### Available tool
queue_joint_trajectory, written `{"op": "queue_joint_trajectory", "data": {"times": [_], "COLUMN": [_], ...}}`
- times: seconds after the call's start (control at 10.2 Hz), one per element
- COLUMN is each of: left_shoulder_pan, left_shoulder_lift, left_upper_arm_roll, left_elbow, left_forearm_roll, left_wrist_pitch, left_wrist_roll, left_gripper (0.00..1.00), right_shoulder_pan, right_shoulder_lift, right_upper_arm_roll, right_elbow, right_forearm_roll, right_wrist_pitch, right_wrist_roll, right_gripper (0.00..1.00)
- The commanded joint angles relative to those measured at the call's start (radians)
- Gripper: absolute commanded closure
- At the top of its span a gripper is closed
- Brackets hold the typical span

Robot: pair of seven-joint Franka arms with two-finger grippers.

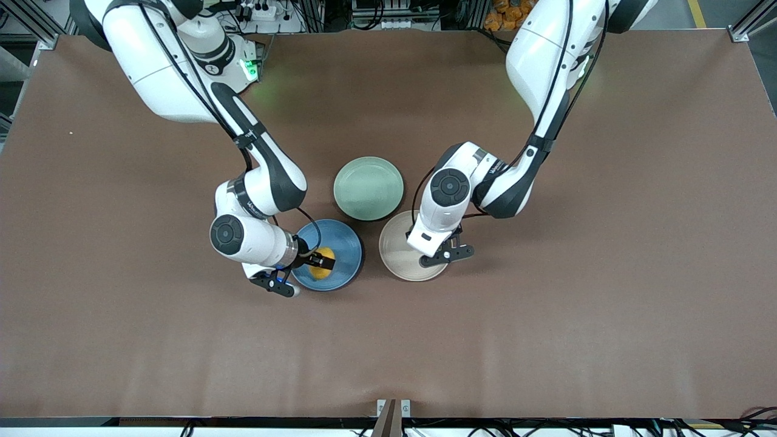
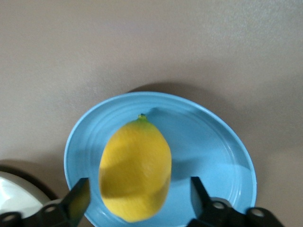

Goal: Place lemon and lettuce in plates
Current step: 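Release the lemon on the blue plate while the left gripper releases lettuce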

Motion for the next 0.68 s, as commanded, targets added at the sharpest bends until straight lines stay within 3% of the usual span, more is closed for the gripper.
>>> {"op": "queue_joint_trajectory", "data": {"times": [0.0, 0.39, 0.59], "left_shoulder_pan": [0.006, 0.012, 0.081], "left_shoulder_lift": [-0.074, -0.255, -0.36], "left_upper_arm_roll": [0.01, 0.027, 0.023], "left_elbow": [0.011, 0.008, 0.008], "left_forearm_roll": [-0.004, 0.138, 0.128], "left_wrist_pitch": [-0.022, -0.273, -0.387], "left_wrist_roll": [-0.014, 0.041, 0.167], "left_gripper": [0.0, 0.0, 0.0], "right_shoulder_pan": [-0.03, -0.137, -0.225], "right_shoulder_lift": [-0.023, -0.156, -0.279], "right_upper_arm_roll": [0.001, -0.007, -0.013], "right_elbow": [0.03, 0.073, 0.07], "right_forearm_roll": [0.019, 0.008, 0.005], "right_wrist_pitch": [-0.02, -0.293, -0.435], "right_wrist_roll": [-0.002, -0.135, -0.259], "right_gripper": [0.0, 0.0, 0.0]}}
